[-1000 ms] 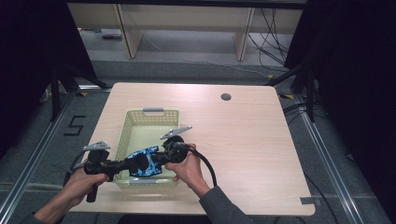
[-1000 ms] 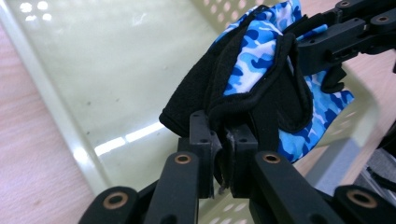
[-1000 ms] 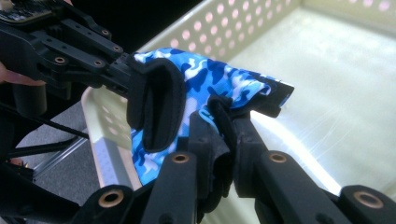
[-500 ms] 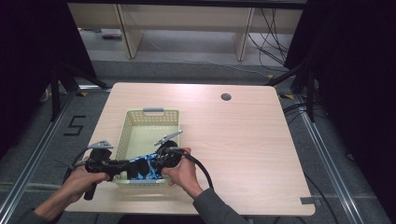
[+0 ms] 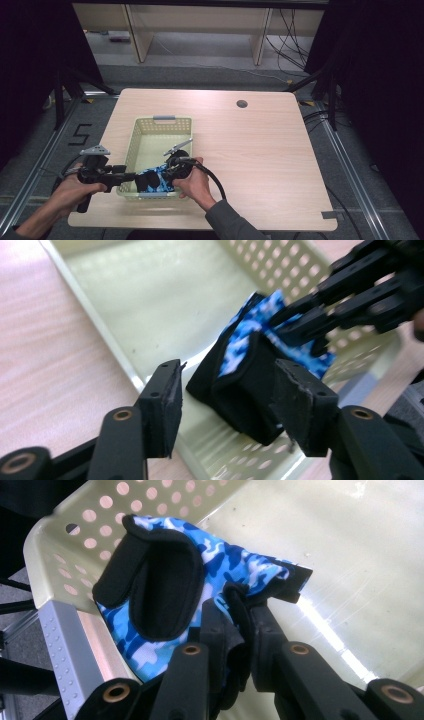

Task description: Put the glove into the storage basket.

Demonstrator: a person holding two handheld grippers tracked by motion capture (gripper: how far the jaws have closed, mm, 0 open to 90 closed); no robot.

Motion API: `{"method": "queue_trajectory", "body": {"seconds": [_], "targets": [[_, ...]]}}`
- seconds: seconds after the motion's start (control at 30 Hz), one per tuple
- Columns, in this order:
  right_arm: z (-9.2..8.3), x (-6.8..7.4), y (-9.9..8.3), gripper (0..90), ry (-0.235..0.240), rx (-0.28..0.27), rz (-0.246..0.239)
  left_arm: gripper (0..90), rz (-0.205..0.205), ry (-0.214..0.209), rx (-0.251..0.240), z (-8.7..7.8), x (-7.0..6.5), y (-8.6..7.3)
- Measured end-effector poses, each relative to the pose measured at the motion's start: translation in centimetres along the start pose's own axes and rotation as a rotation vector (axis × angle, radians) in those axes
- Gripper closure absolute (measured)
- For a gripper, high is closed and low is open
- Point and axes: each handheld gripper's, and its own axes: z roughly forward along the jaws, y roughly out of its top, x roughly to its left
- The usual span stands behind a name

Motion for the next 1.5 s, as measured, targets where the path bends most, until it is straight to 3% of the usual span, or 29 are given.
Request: {"method": "queue_trajectory", "body": {"seconds": [0.1,0.13,0.37,0.4,0.53,0.57,0.77,0.97,1.13,1.17,1.27,1.37,1.4,1.5], "targets": [[0.0,-0.1,0.0,80.1,0.003,-0.006,-0.009,42.3,0.002,-0.001,-0.018,-0.3,-0.3,0.3],[-0.1,-0.1,0.0,79.7,-0.002,-0.008,-0.014,42.0,-0.008,-0.023,-0.041,-0.4,-0.6,0.5],[-0.4,0.0,0.1,76.4,-0.013,-0.002,-0.041,40.1,-0.01,-0.058,-0.054,0.0,-1.7,0.3],[-0.6,-0.1,0.1,74.4,-0.023,-0.006,-0.064,40.1,-0.003,-0.058,-0.063,0.2,-2.1,0.2],[-0.8,0.3,0.2,68.6,-0.063,0.019,-0.07,38.7,0.003,-0.077,-0.048,0.3,-2.5,0.1],[-0.9,0.5,0.2,65.6,-0.076,0.027,-0.048,38.6,0.007,-0.08,-0.047,0.3,-2.7,0.2],[-1.2,0.6,0.1,56.4,-0.118,0.041,-0.049,38.9,0.015,-0.091,-0.061,0.2,-3.3,0.2],[-2.1,0.7,0.4,47.8,-0.128,-0.002,-0.053,38.1,0.02,-0.101,-0.076,0.3,-4.1,0.1],[-3.6,0.9,0.5,44.4,-0.106,-0.06,-0.045,36.1,0.026,-0.106,-0.098,0.2,-4.7,0.0],[-4.7,0.6,0.5,43.4,-0.096,-0.113,-0.066,33.8,0.026,-0.101,-0.106,0.1,-5.0,0.0],[-6.0,0.3,0.0,42.7,-0.085,-0.166,-0.054,32.0,0.037,-0.12,-0.132,0.1,-6.1,-0.5],[-6.9,-0.2,-0.5,42.5,-0.077,-0.204,-0.065,31.3,0.045,-0.132,-0.132,0.1,-6.6,-0.8],[-7.9,-0.8,-1.1,41.9,-0.091,-0.213,-0.073,30.9,0.05,-0.15,-0.136,0.2,-7.2,-1.1],[-8.5,-1.2,-1.7,41.5,-0.085,-0.224,-0.06,30.5,0.056,-0.162,-0.149,0.4,-7.8,-1.4]]}}
